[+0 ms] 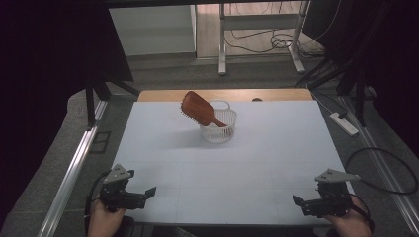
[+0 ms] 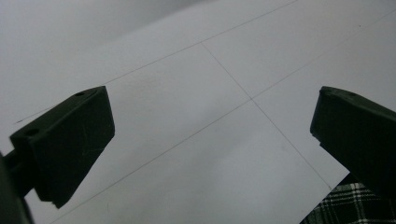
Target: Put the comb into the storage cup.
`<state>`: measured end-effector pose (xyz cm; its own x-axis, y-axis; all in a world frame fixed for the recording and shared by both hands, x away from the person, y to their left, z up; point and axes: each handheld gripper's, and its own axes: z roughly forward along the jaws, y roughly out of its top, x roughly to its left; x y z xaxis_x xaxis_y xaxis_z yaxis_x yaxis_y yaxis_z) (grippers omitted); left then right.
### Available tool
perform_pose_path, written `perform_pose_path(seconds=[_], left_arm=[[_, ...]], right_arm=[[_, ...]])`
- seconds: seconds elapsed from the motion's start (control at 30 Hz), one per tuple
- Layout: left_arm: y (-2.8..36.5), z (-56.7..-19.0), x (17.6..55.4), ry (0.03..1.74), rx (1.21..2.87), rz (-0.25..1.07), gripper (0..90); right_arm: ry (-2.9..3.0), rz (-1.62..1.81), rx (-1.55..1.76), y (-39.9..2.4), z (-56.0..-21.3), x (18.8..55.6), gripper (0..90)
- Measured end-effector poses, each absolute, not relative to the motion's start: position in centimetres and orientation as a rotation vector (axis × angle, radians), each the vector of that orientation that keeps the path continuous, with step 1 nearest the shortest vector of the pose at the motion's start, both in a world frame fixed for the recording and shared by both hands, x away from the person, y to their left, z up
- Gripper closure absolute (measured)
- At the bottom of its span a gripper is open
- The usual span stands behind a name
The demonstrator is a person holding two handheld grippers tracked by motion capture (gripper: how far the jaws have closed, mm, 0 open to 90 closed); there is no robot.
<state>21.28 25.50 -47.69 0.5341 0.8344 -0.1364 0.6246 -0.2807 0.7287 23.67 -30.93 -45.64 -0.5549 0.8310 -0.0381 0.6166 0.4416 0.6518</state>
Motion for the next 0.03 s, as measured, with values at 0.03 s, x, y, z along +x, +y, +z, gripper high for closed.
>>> perform_pose_path(seconds=[0.03], left_arm=[[25.54, -47.7, 21.33, 1.184, 2.009, 0.344, 0.1]], right_arm=[[2.347, 0.84, 1.231, -30.94, -45.67, 23.68, 0.0]])
